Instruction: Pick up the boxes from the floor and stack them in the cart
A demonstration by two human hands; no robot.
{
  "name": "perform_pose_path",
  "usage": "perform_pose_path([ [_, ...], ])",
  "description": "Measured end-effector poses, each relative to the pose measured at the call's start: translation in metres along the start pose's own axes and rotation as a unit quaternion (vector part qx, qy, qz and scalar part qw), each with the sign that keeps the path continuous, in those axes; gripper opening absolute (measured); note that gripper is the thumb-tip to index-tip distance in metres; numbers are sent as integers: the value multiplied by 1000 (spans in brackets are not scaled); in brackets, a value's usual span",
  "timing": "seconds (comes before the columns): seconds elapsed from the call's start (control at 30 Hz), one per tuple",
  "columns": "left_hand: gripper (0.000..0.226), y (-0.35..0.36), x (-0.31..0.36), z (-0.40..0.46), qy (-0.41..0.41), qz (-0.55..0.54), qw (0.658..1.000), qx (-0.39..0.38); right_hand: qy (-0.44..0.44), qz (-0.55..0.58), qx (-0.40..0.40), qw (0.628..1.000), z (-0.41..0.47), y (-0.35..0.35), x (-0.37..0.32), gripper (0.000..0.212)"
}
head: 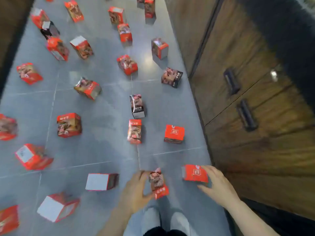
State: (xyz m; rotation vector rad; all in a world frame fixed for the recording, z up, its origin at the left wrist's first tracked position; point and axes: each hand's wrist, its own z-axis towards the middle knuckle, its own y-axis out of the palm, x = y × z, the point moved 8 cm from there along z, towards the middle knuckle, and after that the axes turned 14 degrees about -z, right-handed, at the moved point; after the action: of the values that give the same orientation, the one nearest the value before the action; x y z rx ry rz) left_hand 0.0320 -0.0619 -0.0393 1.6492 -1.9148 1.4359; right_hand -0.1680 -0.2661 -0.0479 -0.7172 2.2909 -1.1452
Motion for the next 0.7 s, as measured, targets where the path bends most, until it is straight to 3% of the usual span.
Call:
perform_pose_path([
  [0.1, 71, 62, -60, 49, 38, 43, 998, -13, 11, 17, -15, 1000, 49, 63, 31, 80],
  [0.17, 92, 102, -96, 81, 71, 86, 993, -45, 10, -6, -20, 1000, 81, 103, 46, 86],
  [0.23, 113, 143, -121, 102, 121, 197, 967, -105, -10, -40, -23, 999, 103, 141, 55, 93],
  [0.33, 120, 175, -145, 130, 195, 313, 919, -140, -30, -84, -13, 996, 128, 174, 62, 102],
  [0.53, 58, 191, -131, 150, 340, 372, 860, -75, -33, -137, 123, 982, 153, 161, 61, 96],
  [0.6, 43, 187, -123, 156, 338, 366, 864, -70, -36, -142, 115, 982, 154, 155, 58, 92],
  [0.7, 38, 163, -113, 160, 270, 333, 901, -60, -27, -123, 98, 987, 148, 136, 53, 87],
])
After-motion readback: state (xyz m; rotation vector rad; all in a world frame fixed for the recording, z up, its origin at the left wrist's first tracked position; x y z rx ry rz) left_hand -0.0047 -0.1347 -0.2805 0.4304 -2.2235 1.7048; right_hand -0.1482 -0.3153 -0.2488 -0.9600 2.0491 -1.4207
